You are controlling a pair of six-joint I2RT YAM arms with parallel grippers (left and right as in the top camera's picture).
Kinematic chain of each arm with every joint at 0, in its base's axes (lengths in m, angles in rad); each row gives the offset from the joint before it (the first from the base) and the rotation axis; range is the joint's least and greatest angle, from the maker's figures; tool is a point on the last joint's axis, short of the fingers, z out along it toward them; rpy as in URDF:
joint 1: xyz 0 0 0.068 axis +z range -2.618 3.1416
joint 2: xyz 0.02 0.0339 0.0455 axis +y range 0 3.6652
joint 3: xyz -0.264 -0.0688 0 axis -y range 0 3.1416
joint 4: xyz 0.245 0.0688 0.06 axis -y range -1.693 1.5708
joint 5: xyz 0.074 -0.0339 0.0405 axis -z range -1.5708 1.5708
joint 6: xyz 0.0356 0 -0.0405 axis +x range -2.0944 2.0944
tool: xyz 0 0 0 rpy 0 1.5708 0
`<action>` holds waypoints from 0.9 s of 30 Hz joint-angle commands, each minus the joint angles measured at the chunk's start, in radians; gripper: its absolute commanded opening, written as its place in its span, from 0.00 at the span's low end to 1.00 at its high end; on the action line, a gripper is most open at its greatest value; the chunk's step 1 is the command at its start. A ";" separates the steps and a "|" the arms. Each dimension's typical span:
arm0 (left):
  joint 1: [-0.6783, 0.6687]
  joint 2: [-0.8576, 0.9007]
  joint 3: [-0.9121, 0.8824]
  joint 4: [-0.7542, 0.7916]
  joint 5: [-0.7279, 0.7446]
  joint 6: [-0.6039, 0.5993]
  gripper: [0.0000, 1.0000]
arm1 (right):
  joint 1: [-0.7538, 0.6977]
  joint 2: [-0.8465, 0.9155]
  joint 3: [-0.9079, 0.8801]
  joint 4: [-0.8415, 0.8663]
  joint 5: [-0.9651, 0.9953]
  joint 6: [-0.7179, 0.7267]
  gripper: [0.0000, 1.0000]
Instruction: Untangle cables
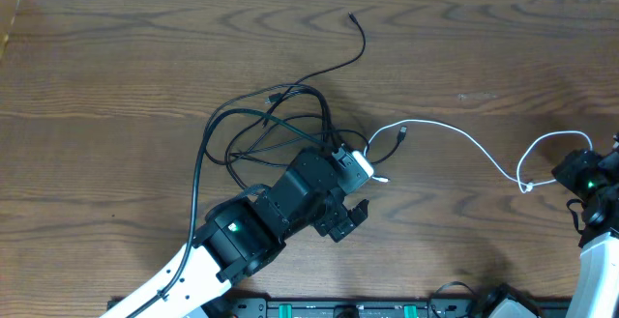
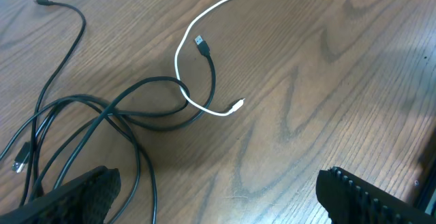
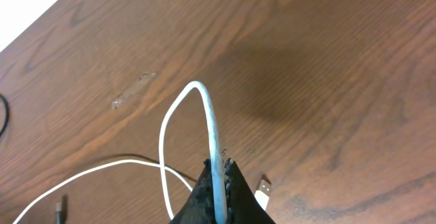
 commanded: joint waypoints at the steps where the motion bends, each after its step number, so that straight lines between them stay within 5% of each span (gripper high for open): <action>1: -0.002 -0.002 0.022 -0.003 0.013 0.002 0.96 | -0.001 0.004 0.002 0.011 -0.071 0.008 0.01; 11: -0.002 -0.002 0.022 -0.003 0.013 0.002 0.96 | 0.082 0.074 0.002 0.025 -0.210 -0.040 0.01; 27: -0.002 -0.002 0.022 -0.003 0.013 0.002 0.96 | 0.460 0.363 0.002 0.187 -0.228 -0.220 0.02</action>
